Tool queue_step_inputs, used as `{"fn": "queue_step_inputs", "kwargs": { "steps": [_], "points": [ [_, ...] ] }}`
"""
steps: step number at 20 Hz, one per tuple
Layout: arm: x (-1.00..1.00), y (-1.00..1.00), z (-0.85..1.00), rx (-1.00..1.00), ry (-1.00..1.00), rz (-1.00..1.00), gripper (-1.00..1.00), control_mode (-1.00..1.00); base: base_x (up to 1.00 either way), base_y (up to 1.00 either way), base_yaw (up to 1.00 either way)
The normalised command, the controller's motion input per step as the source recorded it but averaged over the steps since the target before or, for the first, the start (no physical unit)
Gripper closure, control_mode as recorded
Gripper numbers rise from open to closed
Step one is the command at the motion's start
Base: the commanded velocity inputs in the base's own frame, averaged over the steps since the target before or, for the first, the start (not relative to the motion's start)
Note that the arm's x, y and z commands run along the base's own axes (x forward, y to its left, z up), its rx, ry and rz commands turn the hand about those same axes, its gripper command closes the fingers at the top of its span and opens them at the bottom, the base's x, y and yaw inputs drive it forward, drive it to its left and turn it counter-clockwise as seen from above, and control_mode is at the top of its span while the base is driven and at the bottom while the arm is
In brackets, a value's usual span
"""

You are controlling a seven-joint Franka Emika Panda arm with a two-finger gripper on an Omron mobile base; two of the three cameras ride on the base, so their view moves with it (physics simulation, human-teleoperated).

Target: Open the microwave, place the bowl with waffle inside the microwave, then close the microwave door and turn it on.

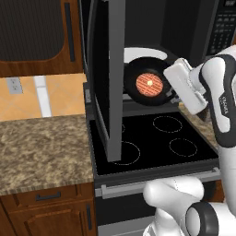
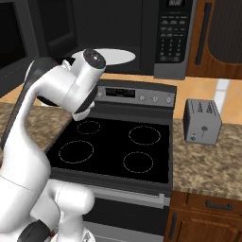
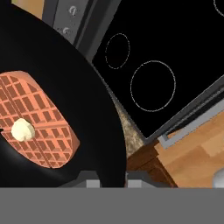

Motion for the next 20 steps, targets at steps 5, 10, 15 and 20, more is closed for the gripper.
{"fn": "queue_step_inputs", "kwargs": {
  "steps": [5, 10, 15, 20],
  "points": [
    [0.59, -0.08, 0.49, 0.01, 0.00, -0.25, 1.00, -1.00, 0.00, 0.00, 0.00],
    [0.42, -0.02, 0.78, 0.00, 0.00, -0.49, 1.00, -1.00, 0.00, 0.00, 0.00],
    [0.80, -0.18, 0.32, 0.09, 0.17, -0.28, 1.00, -1.00, 0.00, 0.00, 0.00],
    [0.99, -0.04, 0.00, 0.12, 0.26, -0.20, 1.00, -1.00, 0.00, 0.00, 0.00]
  ]
}}
